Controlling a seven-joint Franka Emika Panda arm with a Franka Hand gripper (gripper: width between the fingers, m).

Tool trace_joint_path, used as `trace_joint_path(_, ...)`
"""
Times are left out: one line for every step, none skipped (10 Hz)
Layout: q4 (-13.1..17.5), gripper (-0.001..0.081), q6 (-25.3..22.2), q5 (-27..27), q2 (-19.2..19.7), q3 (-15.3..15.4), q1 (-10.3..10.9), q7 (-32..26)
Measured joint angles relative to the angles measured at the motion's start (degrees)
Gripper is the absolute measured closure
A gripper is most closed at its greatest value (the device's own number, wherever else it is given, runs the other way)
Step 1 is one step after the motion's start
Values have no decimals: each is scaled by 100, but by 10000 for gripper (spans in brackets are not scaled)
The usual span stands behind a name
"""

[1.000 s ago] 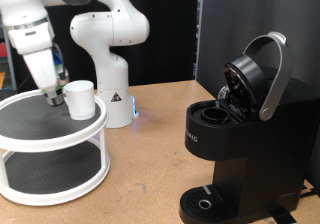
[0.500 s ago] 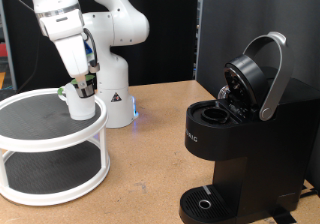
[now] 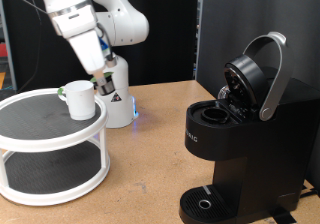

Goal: Make a cup of coffee with the keurig machine

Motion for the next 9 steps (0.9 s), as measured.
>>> trace_joint_path(84, 324, 2, 264, 9, 48, 140, 119)
trace_joint_path(193, 324, 0, 480, 23, 92, 262, 210)
trace_joint_path(321, 324, -18, 669, 46, 124, 382, 290)
trace_joint_path(469, 324, -43, 833, 94, 162, 481, 368)
trace_joint_path(580, 324, -73, 895, 188, 175, 539, 425)
trace_joint_path(566, 324, -71, 890, 188, 174, 529, 423)
trace_joint_path(546, 324, -29, 901, 190, 184, 536, 447)
trace_joint_path(544, 324, 79, 1017, 213, 243, 559, 607)
trace_joint_path(579, 324, 249, 1189, 277, 350, 611, 849)
